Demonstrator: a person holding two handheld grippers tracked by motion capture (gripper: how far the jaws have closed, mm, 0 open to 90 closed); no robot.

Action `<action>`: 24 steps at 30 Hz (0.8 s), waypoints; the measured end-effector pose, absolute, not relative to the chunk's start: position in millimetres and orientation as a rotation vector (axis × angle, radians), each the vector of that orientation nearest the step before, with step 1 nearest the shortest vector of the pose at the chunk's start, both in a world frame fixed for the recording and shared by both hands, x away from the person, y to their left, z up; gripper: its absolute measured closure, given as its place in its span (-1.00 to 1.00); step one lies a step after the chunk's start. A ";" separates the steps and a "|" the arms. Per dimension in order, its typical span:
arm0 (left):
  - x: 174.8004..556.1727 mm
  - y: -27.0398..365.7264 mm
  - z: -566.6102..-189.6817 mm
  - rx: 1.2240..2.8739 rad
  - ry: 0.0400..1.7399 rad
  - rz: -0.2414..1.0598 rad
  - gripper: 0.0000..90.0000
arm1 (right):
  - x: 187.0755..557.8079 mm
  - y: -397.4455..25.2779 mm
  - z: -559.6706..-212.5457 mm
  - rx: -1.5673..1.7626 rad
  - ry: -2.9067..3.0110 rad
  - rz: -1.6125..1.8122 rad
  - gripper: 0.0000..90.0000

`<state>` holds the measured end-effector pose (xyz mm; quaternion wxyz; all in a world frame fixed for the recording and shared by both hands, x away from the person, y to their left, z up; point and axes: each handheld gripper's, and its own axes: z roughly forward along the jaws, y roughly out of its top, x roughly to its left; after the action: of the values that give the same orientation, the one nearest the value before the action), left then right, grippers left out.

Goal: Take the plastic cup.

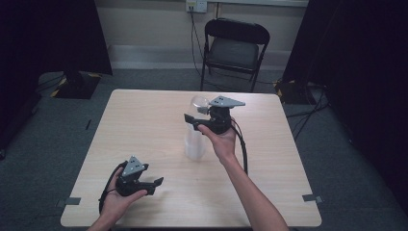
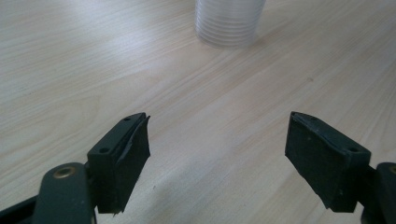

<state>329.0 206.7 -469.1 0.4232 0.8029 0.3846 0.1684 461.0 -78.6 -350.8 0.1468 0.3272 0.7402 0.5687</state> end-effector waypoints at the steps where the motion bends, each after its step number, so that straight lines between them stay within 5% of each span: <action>1: 328.9 206.7 -469.4 2.006 0.963 0.420 -0.52 | 460.6 -78.4 -349.2 0.936 2.129 1.633 -0.23; 24: 327.8 210.5 -466.3 1.954 0.989 0.450 -0.50 | 443.4 -102.0 -319.8 0.927 2.052 1.730 -0.21</action>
<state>327.8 210.5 -466.3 0.4376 0.7858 0.3979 0.1808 443.4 -102.0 -319.8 0.1505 0.3229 0.7144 0.6022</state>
